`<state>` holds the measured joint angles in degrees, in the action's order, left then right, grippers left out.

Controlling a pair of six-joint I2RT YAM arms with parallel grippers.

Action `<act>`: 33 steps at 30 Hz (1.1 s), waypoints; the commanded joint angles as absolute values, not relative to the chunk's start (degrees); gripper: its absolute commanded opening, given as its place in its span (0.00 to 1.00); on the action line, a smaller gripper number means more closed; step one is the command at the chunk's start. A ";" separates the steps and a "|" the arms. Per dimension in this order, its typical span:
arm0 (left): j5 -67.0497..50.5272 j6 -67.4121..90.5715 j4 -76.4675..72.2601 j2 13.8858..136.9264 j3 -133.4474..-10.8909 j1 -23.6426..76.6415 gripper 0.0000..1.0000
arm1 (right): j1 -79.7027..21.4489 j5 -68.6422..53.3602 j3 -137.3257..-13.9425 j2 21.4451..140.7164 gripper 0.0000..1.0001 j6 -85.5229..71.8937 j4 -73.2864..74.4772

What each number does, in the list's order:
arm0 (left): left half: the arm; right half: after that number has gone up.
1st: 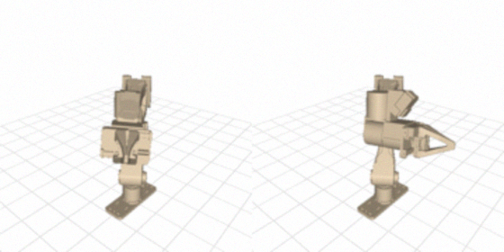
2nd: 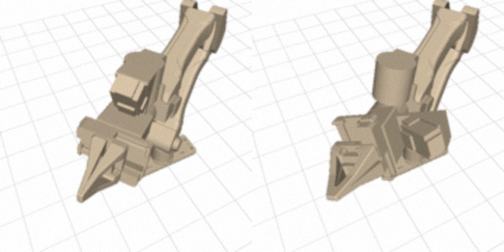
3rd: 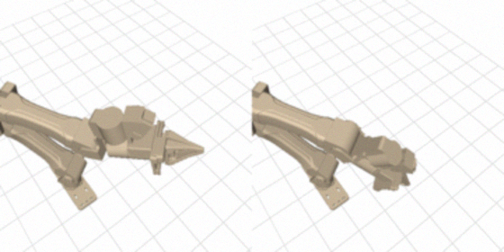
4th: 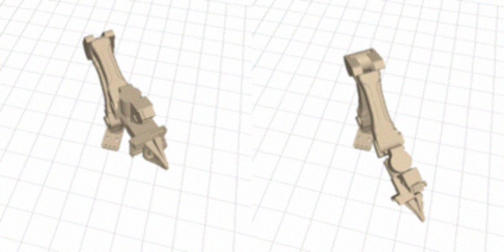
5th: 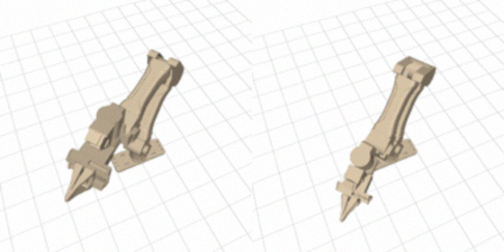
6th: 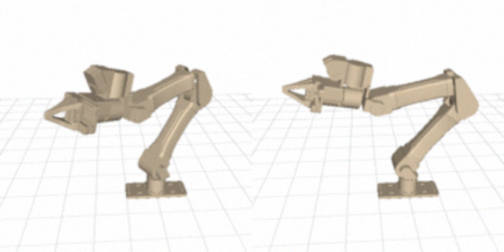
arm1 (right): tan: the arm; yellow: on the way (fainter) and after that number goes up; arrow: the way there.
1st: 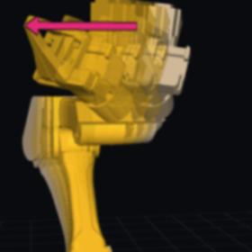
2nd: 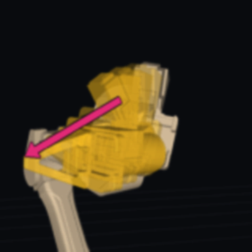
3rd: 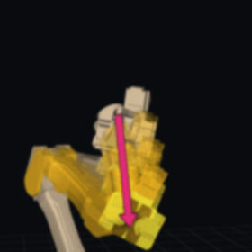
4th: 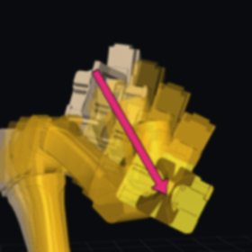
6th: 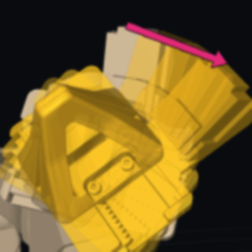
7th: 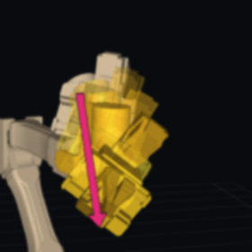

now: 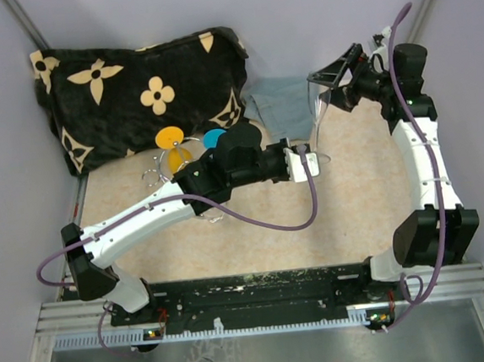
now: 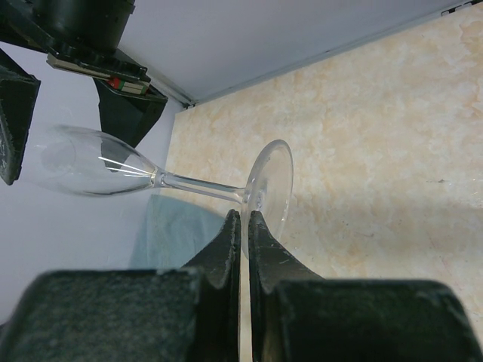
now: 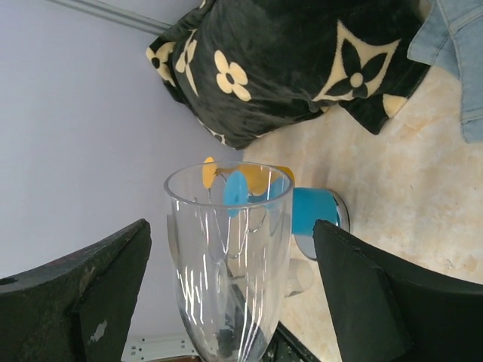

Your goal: Take the wine glass off the wine glass rack

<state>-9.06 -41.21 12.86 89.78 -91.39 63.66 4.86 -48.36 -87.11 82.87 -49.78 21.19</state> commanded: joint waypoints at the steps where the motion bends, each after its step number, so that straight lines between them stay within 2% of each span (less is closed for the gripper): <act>1: -9.53 -42.63 11.04 87.36 -91.24 64.25 0.00 | 4.16 -51.11 -89.34 83.15 0.87 -51.98 15.38; 4: -9.45 -42.64 11.03 87.45 -91.14 64.25 0.00 | 4.08 -52.77 -88.81 83.57 0.82 -53.10 13.77; 9: -9.17 -42.87 10.67 87.56 -91.01 64.25 0.00 | 4.06 -55.11 -87.00 83.67 0.66 -54.54 11.70; 13: -9.12 -42.94 10.46 87.48 -90.80 64.25 0.00 | 4.04 -56.32 -85.92 83.54 0.59 -54.65 11.46; 16: -9.16 -42.90 10.29 87.60 -90.82 64.25 0.00 | 4.04 -56.79 -85.34 83.50 0.45 -54.49 11.74; 18: -9.01 -42.89 10.20 87.67 -90.83 64.24 0.00 | 4.05 -56.89 -85.10 83.42 0.32 -54.20 12.23; 21: -7.89 -42.89 9.51 87.66 -90.94 64.25 0.02 | 4.04 -55.98 -84.91 83.10 0.25 -53.69 12.60; 22: -7.19 -42.93 9.26 87.59 -90.96 64.20 0.06 | 4.04 -55.46 -85.11 83.05 0.24 -53.39 12.88; 25: -4.27 -41.96 8.05 87.20 -90.58 64.19 0.40 | 4.30 -53.21 -86.46 83.34 0.21 -52.61 13.71; 27: -3.36 -41.85 8.32 86.82 -90.32 64.24 0.57 | 4.73 -51.70 -87.47 83.81 0.18 -52.42 13.70; 31: -1.49 -40.75 8.70 85.78 -89.17 64.25 0.69 | 6.17 -49.45 -91.20 85.92 0.14 -52.05 14.18; 33: -0.46 -39.99 8.79 85.43 -88.83 64.25 0.71 | 6.69 -47.43 -94.41 87.37 0.14 -49.85 16.56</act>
